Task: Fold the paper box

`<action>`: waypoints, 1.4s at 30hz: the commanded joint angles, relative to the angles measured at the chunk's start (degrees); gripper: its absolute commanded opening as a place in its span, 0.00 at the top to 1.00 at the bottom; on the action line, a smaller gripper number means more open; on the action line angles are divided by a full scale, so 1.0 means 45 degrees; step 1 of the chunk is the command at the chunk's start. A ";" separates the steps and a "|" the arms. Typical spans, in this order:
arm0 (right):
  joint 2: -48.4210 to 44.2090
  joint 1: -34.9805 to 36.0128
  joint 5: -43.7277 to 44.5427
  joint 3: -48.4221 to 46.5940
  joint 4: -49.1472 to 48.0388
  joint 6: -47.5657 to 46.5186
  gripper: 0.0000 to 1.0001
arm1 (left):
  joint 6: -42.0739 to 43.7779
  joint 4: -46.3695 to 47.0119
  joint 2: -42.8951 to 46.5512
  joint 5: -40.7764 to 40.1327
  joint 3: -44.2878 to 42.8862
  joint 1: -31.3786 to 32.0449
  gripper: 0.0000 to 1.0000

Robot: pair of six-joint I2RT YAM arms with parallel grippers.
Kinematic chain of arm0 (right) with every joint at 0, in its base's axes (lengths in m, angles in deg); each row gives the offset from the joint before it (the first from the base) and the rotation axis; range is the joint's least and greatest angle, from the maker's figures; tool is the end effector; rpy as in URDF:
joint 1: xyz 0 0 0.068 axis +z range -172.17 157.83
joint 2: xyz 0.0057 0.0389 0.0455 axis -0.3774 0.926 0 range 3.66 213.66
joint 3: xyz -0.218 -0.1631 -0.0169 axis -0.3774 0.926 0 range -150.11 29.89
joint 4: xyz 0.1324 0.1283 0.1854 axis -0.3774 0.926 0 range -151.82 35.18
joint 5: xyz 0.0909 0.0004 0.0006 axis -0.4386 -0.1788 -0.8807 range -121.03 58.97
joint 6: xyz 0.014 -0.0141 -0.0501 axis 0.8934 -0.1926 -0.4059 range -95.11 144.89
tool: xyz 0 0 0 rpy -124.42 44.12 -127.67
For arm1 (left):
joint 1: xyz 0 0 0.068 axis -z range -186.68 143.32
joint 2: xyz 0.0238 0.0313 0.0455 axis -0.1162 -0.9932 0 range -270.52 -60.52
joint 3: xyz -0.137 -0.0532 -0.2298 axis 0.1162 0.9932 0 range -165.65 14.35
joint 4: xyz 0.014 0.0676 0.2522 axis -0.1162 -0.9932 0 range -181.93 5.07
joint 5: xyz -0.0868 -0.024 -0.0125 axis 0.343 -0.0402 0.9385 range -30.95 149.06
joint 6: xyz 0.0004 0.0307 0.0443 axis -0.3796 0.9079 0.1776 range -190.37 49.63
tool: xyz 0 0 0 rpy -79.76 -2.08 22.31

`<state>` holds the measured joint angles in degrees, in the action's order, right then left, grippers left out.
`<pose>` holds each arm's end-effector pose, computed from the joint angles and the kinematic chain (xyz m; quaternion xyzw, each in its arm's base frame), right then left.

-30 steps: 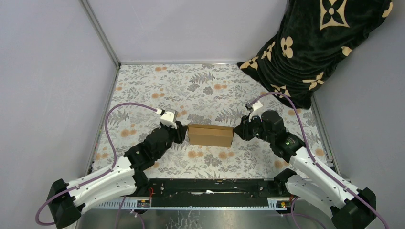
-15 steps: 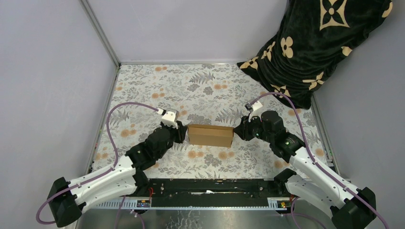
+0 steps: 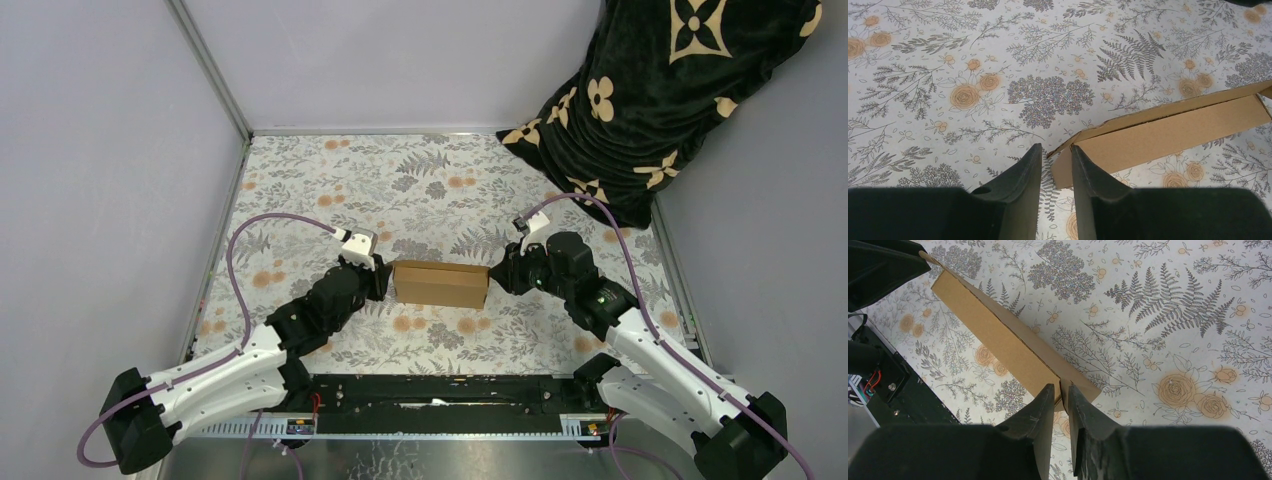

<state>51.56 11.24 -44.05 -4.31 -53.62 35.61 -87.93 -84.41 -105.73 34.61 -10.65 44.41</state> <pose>0.1592 0.1146 0.2690 -0.2242 0.7947 0.2960 0.4803 0.1276 -0.1346 0.2367 0.1137 0.8003 -0.1743 0.5623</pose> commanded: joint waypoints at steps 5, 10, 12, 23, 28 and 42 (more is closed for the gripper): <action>-0.0080 0.0135 0.0099 -0.0148 -0.0689 -0.0156 0.77 | 0.0308 0.0831 0.0194 -0.0144 -0.0305 0.0097 0.65; -0.0127 0.0151 0.0139 -0.0104 -0.0715 -0.0156 0.78 | 0.0299 0.0828 0.0276 -0.0124 -0.0305 0.0096 0.64; -0.0136 0.0153 0.0156 -0.0112 -0.0743 -0.0158 0.79 | 0.0308 0.0823 0.0290 -0.0125 -0.0321 0.0097 0.64; -0.0078 0.0151 0.0177 -0.0076 -0.0768 -0.0165 0.84 | 0.0348 0.0991 0.0201 -0.0009 -0.0342 0.0095 0.64; -0.0129 0.0155 0.0216 -0.0051 -0.0740 -0.0175 0.86 | 0.0385 0.1053 0.0255 0.0044 -0.0363 0.0093 0.64; -0.0137 0.0152 0.0239 -0.0017 -0.0731 -0.0175 0.87 | 0.0558 0.1272 0.0076 0.0105 -0.0451 0.0078 0.51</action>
<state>51.56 11.24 -43.92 -4.29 -54.03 35.39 -86.42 -83.02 -105.29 35.35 -10.78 44.39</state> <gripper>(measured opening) 0.134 0.479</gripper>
